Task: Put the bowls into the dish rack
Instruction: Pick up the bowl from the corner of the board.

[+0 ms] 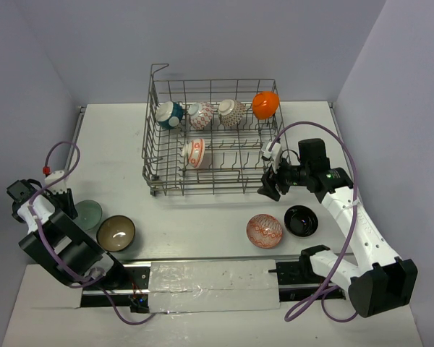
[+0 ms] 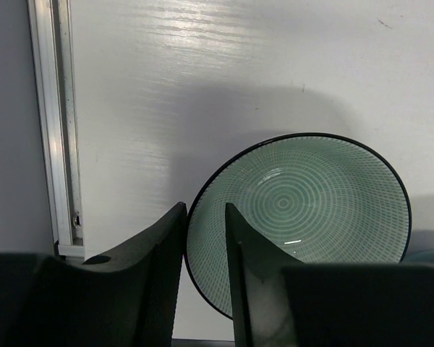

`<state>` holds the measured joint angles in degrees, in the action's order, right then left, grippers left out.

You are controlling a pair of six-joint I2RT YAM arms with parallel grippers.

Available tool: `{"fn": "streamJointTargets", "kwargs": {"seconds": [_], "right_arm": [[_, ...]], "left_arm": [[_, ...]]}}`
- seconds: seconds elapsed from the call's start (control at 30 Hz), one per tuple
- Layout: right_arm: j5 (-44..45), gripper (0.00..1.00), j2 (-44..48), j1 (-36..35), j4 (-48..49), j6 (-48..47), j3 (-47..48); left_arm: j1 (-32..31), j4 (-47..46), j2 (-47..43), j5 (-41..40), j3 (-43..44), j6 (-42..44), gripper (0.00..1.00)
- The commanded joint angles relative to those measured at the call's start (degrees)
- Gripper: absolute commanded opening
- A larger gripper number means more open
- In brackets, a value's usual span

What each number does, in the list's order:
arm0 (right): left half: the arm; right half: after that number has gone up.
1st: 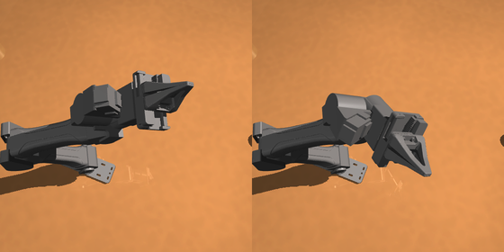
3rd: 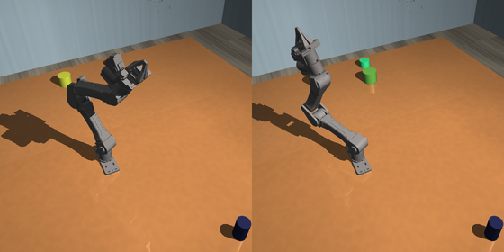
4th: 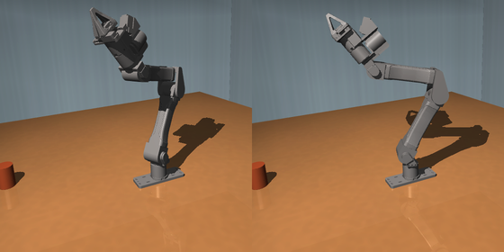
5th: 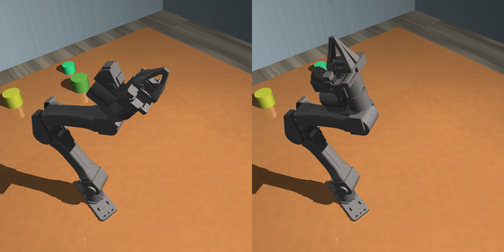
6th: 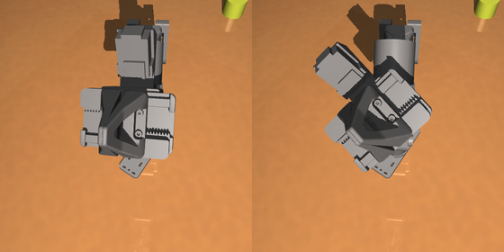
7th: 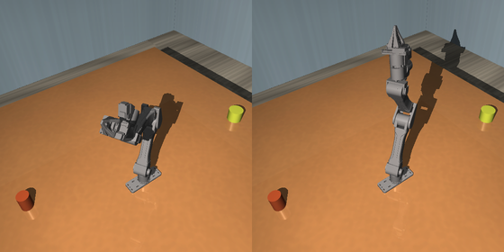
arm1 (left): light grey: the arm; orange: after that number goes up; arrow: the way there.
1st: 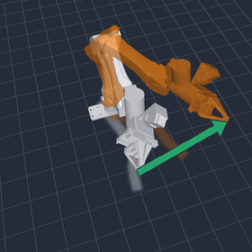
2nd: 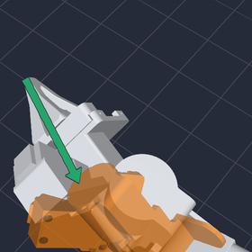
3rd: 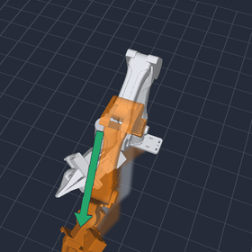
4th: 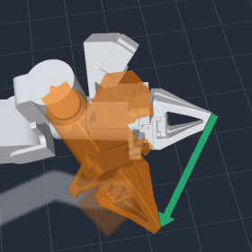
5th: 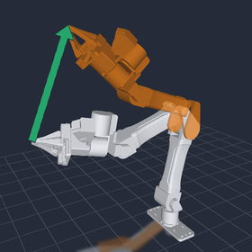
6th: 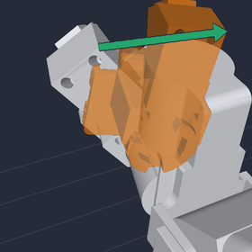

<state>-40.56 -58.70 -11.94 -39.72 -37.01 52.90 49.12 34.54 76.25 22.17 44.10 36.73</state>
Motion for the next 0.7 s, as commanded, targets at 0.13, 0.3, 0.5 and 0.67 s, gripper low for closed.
{"fn": "streamJointTargets", "kwargs": {"seconds": [0.13, 0.3, 0.5, 0.67], "right_arm": [[0.12, 0.71, -0.28, 0.43, 2.11, -0.95, -0.43], [0.39, 0.71, 0.07, 0.43, 2.28, -1.04, -0.70], [0.83, 0.71, -0.01, 0.43, 2.37, -1.13, -0.70], [1.00, 0.71, -0.10, 0.43, 2.46, -1.13, -0.79]], "left_arm": [[0.36, -1.59, -0.14, 1.47, 2.04, -0.96, 0.28], [0.27, -1.32, 0.74, 2.43, 3.01, -1.84, 0.20], [0.27, -1.59, 1.53, 2.70, 3.45, -2.37, 0.11], [0.27, -1.85, 2.06, 3.14, 3.63, -3.07, 0.07]]}}
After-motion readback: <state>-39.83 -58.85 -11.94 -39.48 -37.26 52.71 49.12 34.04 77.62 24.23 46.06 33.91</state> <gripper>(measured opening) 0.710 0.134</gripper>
